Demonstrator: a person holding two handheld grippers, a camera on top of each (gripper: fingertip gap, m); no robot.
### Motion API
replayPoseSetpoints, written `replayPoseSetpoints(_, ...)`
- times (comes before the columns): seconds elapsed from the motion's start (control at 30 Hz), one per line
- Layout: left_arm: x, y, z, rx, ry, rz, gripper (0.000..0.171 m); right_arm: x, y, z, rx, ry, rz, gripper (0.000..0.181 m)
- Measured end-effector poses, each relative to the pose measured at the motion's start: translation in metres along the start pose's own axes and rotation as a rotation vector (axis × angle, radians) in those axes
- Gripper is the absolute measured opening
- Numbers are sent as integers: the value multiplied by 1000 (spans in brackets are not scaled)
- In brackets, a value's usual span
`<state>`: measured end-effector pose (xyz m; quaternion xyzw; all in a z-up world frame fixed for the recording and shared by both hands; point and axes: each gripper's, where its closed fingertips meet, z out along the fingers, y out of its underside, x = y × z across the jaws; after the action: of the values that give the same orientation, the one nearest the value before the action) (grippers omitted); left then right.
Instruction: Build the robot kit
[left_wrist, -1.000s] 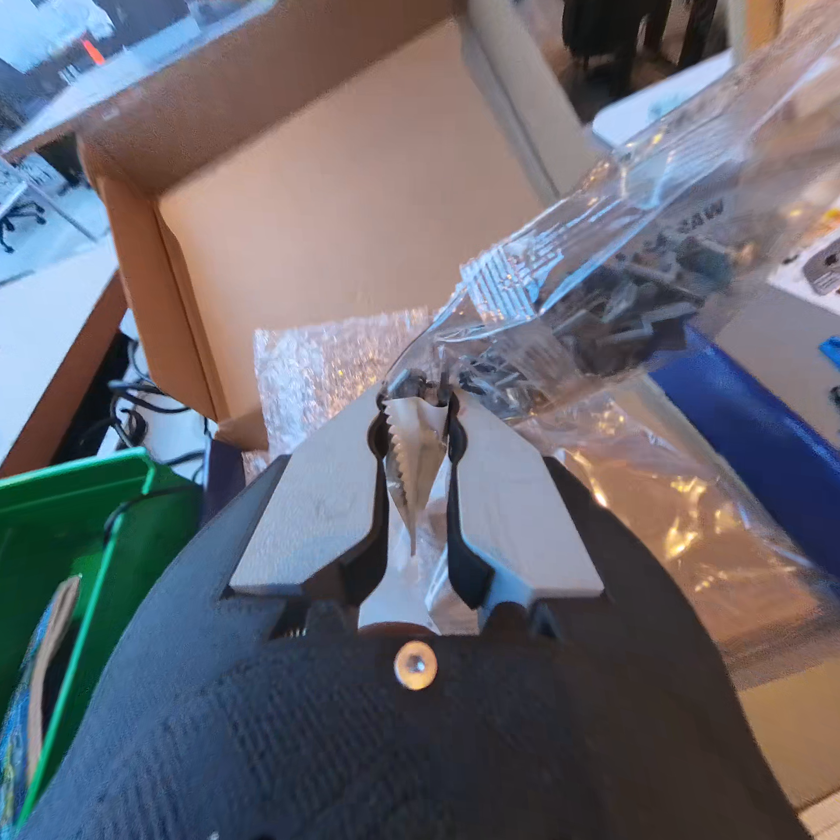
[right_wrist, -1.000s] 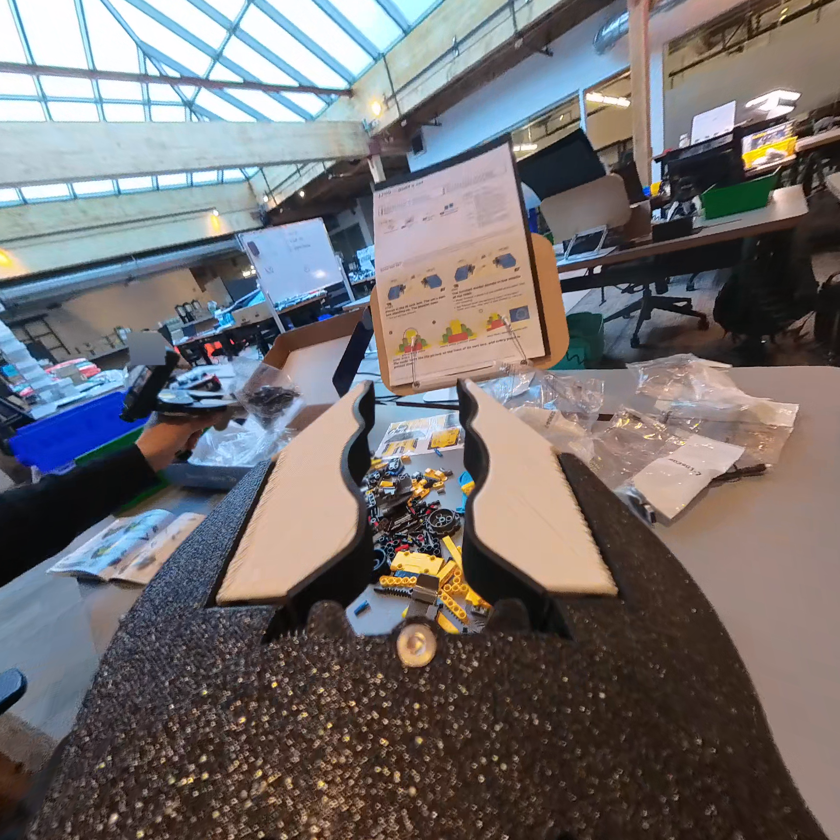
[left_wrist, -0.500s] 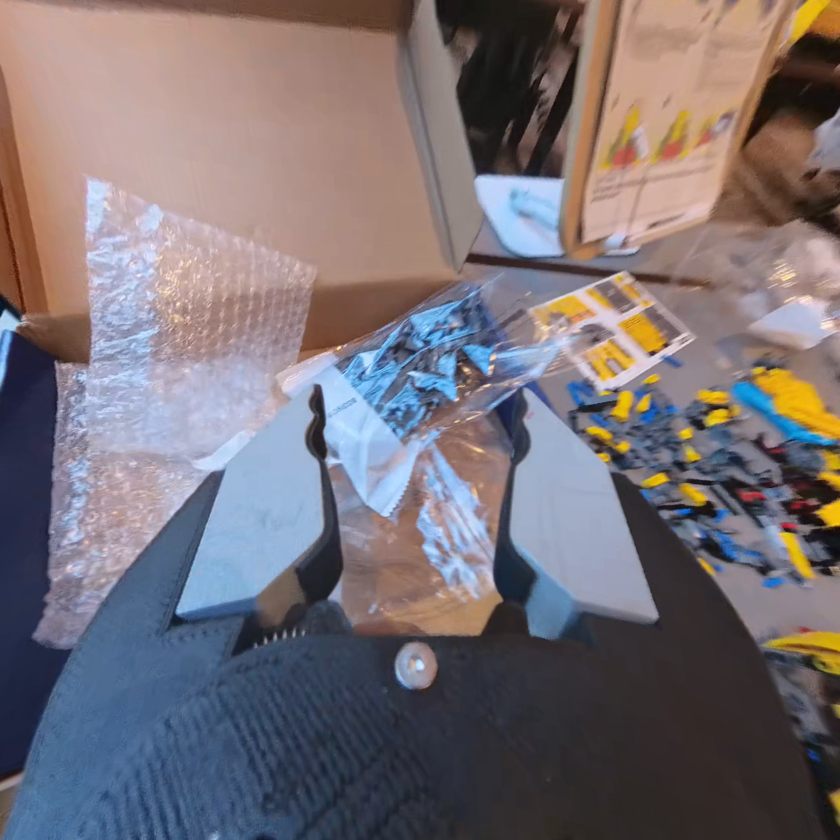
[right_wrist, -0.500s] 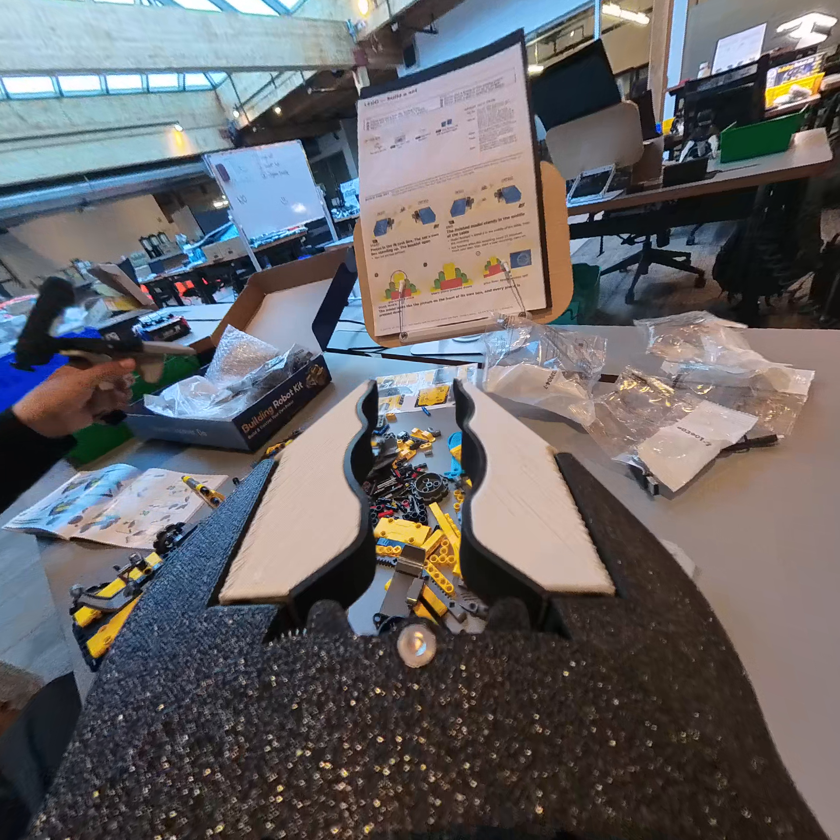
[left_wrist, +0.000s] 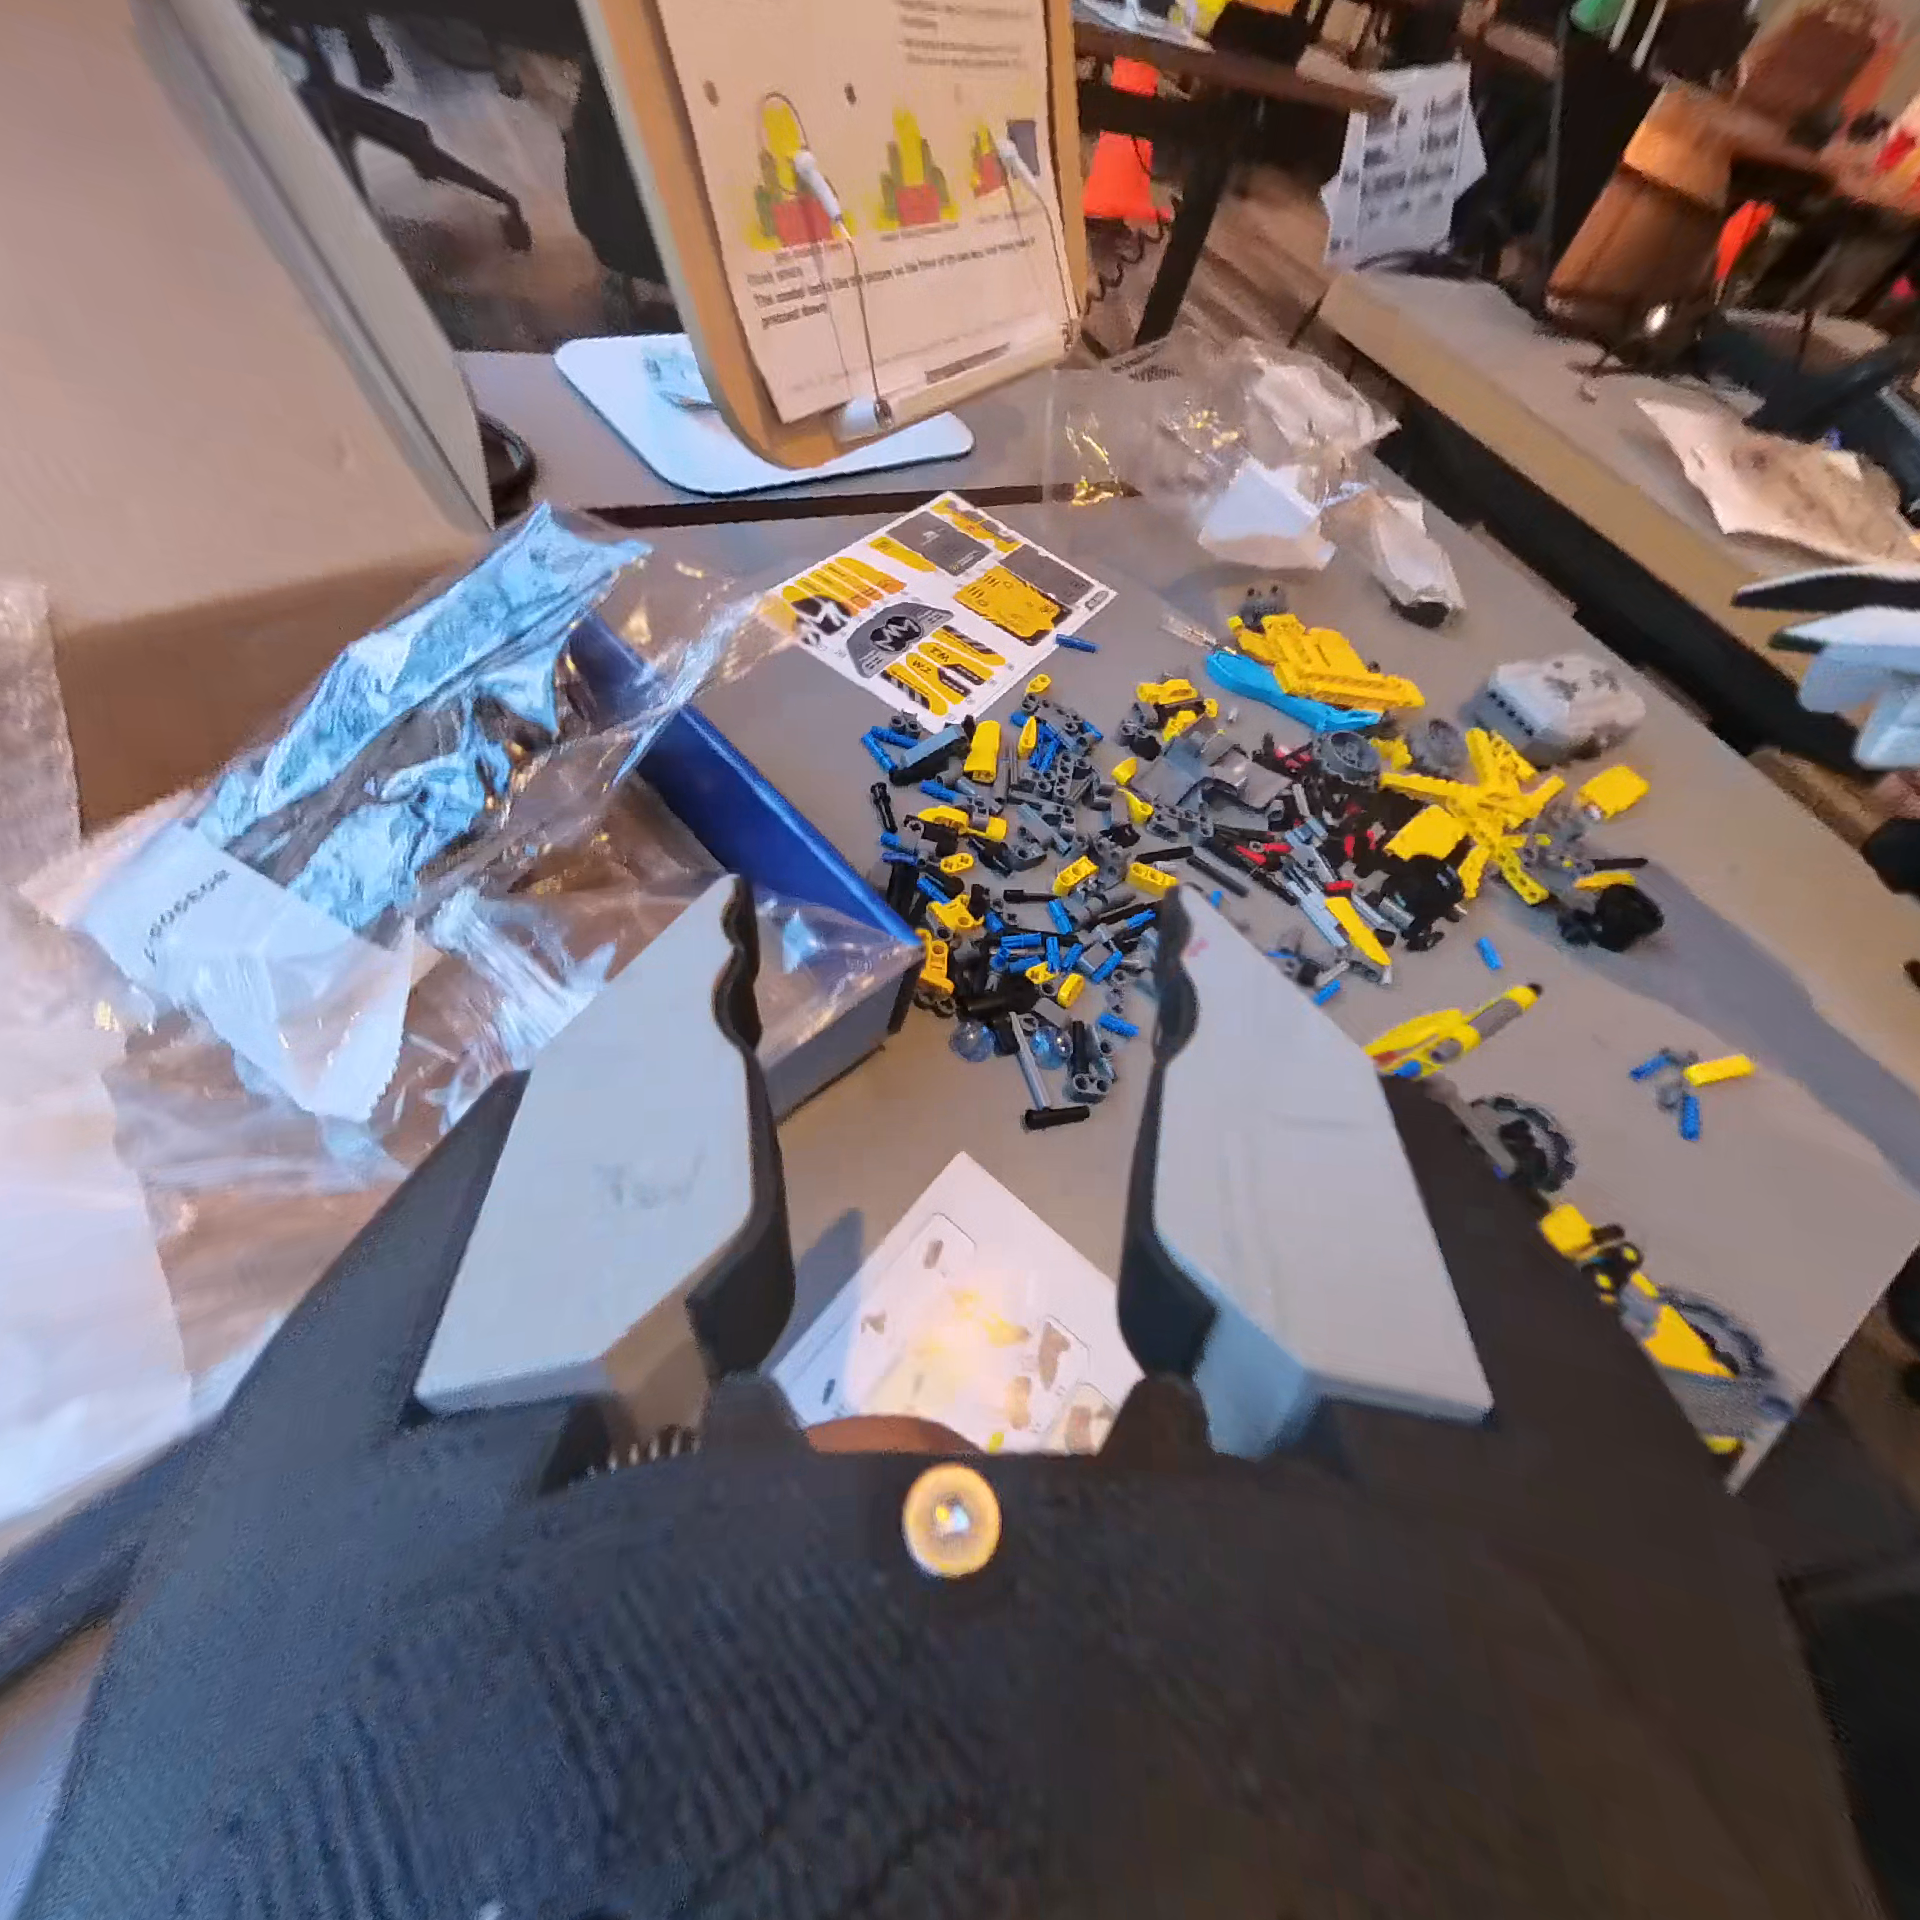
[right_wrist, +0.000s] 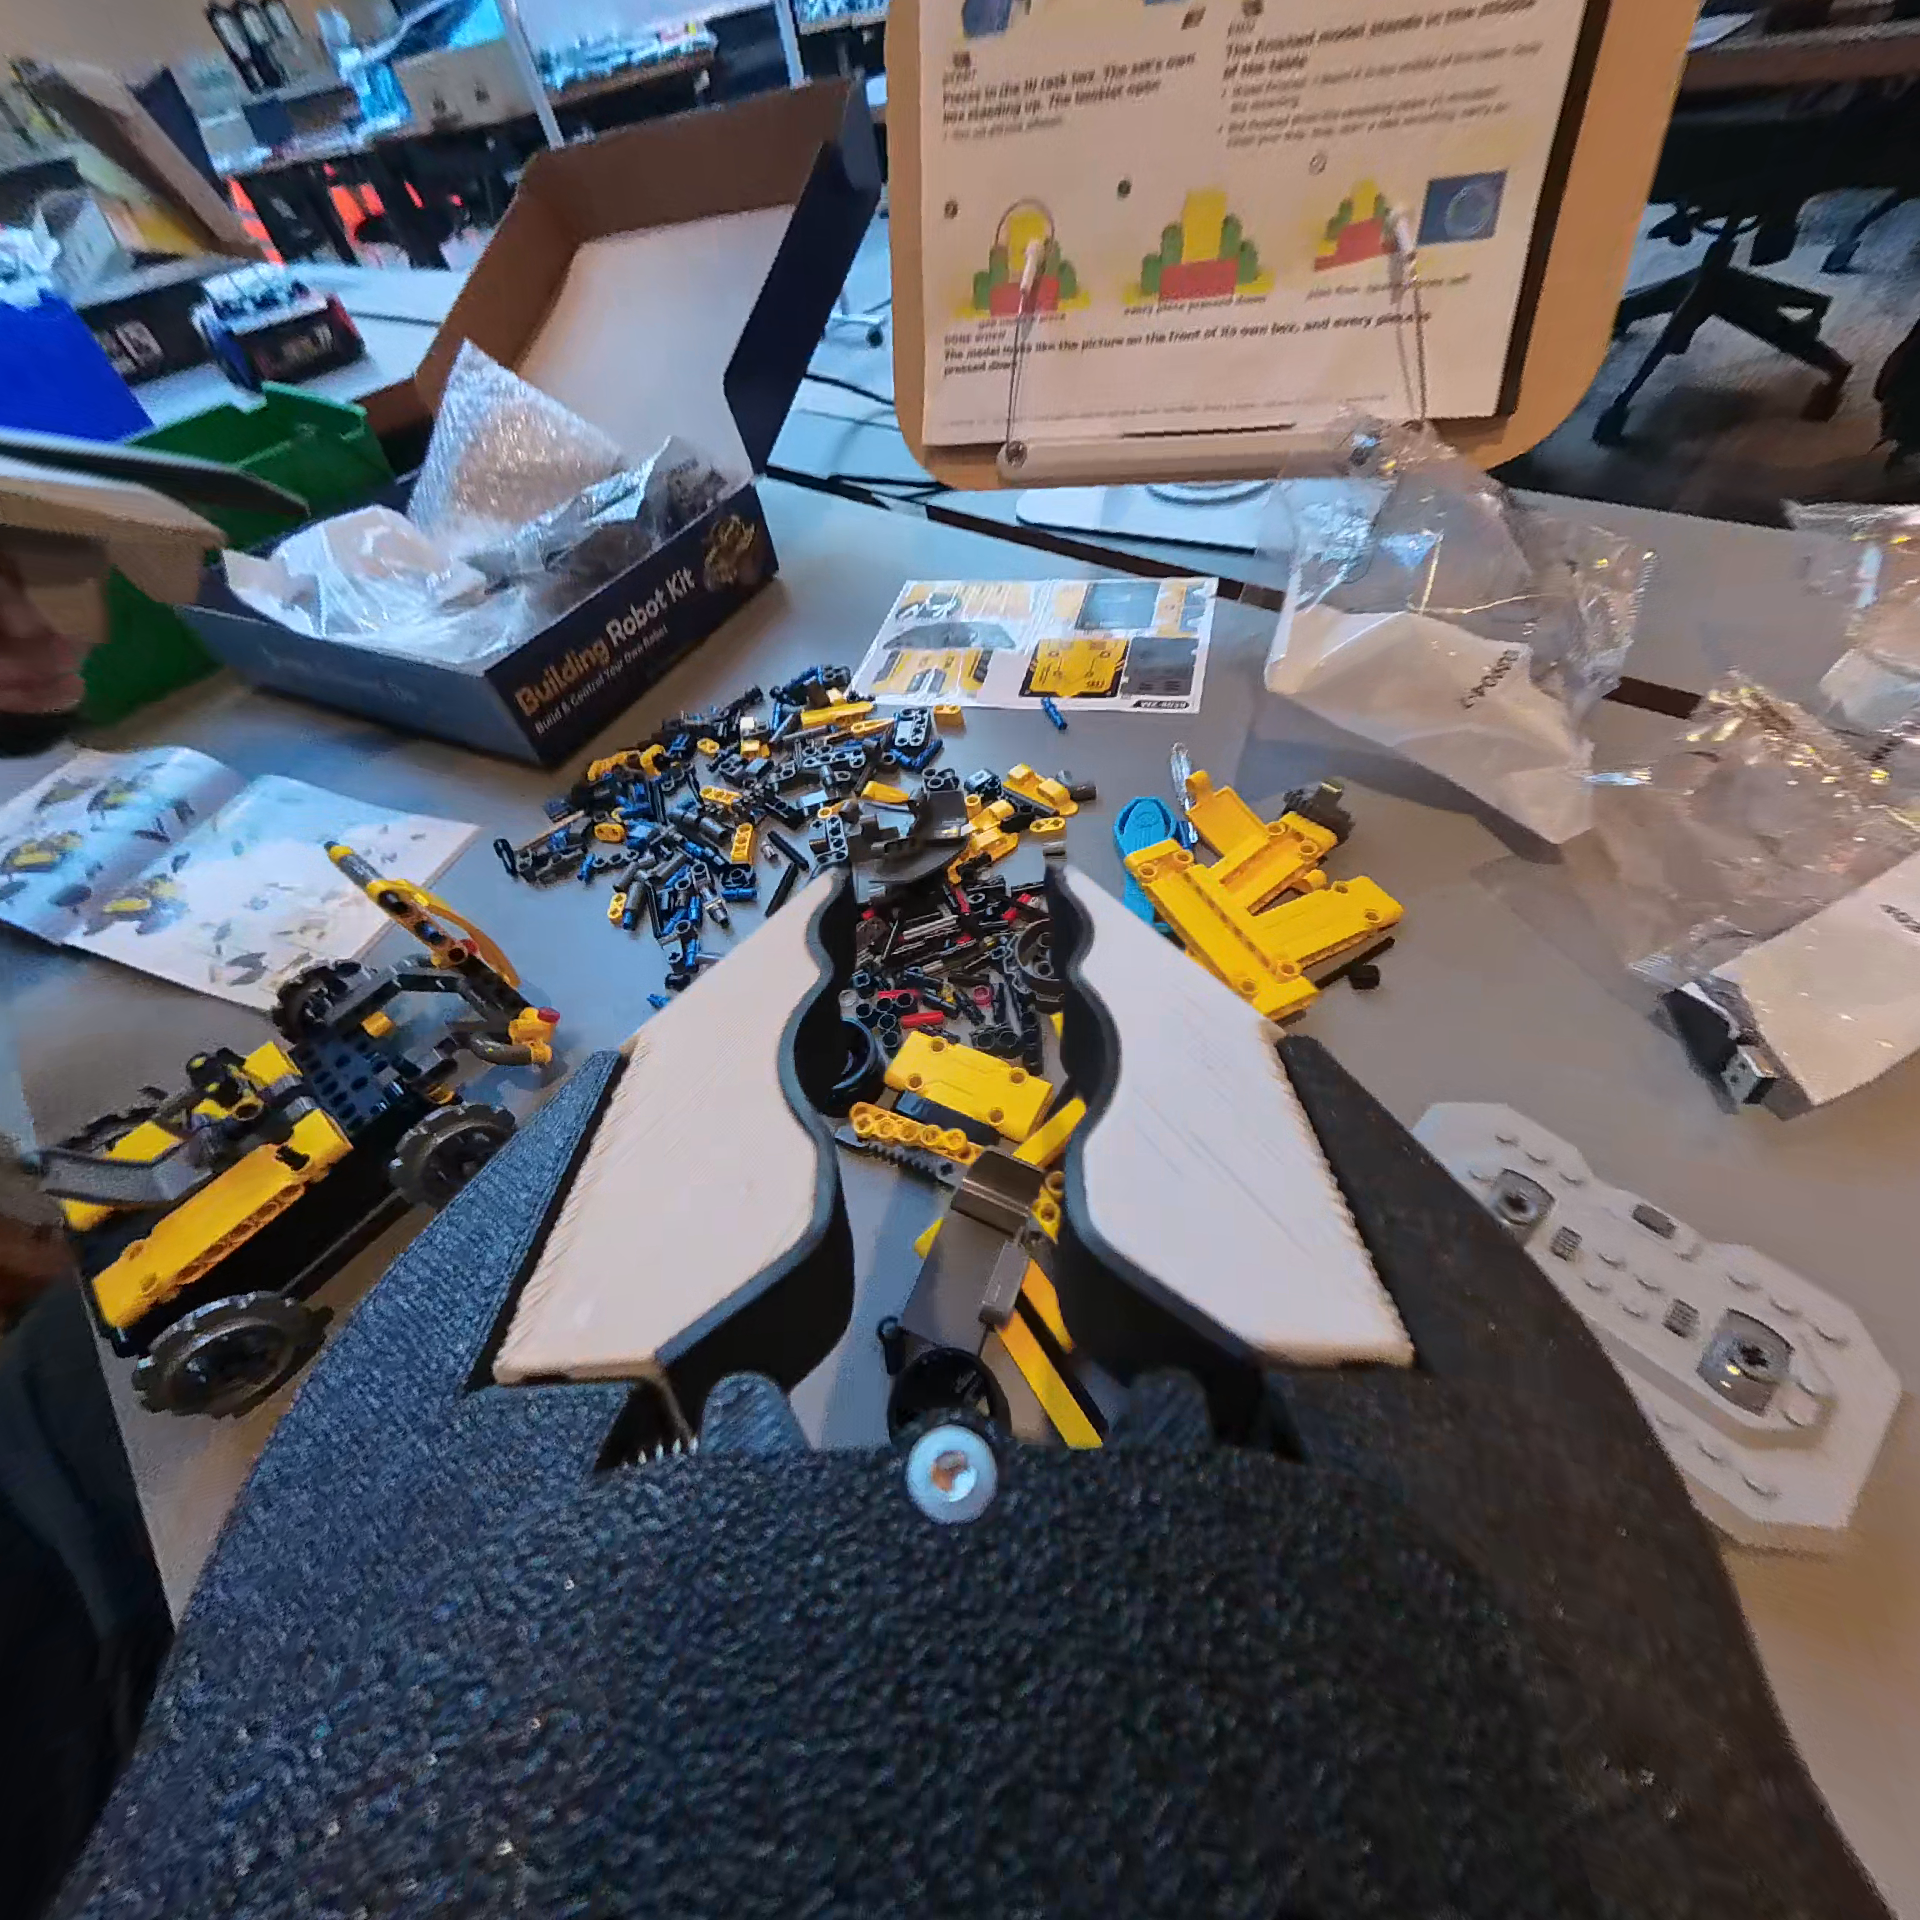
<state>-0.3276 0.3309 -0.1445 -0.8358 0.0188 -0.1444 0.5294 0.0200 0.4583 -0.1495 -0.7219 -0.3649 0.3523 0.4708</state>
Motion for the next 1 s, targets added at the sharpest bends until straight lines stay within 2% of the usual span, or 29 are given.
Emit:
replayPoseSetpoints(0.13,-1,-26,15,-12,-15,93,70,-8,4,16,-36,-21,-11,36)
replayPoseSetpoints(0.27,21,-70,37,42,73,127,69,-12,3,32,-73,-25,-46,36)
replayPoseSetpoints(0.4,32,-95,63,-3,81,242,71,-14,3,51,-132,-30,-83,36)
replayPoseSetpoints(0.57,39,-82,88,-209,132,345,72,-22,12,84,-297,-84,-157,36)
replayPoseSetpoints(0.67,31,-69,97,-322,84,424,71,-36,37,108,-510,-154,-235,36)
replayPoseSetpoints(0.8,27,-50,104,-442,25,523,73,-38,62,138,-747,-147,-345,29)
replayPoseSetpoints(0.9,12,-37,102,-512,-46,574,74,-36,57,155,-782,-96,-408,29)
replayPoseSetpoints(1.0,-2,-41,104,-508,-103,536,74,-40,47,164,-747,-94,-406,29)
